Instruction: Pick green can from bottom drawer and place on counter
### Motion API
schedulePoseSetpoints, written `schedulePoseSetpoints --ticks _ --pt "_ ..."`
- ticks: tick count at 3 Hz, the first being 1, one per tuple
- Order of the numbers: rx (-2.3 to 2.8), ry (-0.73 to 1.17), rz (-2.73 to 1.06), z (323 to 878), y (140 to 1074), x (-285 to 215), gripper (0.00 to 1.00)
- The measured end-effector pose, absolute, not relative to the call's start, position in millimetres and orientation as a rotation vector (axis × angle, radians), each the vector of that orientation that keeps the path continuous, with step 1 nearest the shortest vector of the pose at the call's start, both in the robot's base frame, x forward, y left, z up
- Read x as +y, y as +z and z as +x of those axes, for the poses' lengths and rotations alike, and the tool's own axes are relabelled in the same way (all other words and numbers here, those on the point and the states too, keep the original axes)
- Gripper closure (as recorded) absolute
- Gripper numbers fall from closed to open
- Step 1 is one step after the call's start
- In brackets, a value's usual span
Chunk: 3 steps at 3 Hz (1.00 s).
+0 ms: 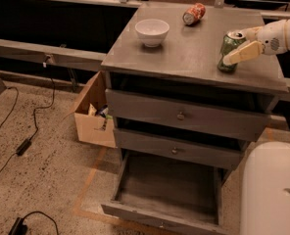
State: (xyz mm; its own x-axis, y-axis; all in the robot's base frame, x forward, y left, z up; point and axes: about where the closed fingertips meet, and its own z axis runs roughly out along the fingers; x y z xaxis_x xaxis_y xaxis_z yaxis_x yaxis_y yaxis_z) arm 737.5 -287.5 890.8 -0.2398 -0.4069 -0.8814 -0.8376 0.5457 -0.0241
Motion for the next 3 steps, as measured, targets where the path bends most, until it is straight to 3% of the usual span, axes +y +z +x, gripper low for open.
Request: schedulePoseSetpoints --ticks 1,3 --pt "1.875 0.541 -0.934 734 901 -316 0.0" --pt "1.963 0.3 -0.575 708 956 -433 0.0"
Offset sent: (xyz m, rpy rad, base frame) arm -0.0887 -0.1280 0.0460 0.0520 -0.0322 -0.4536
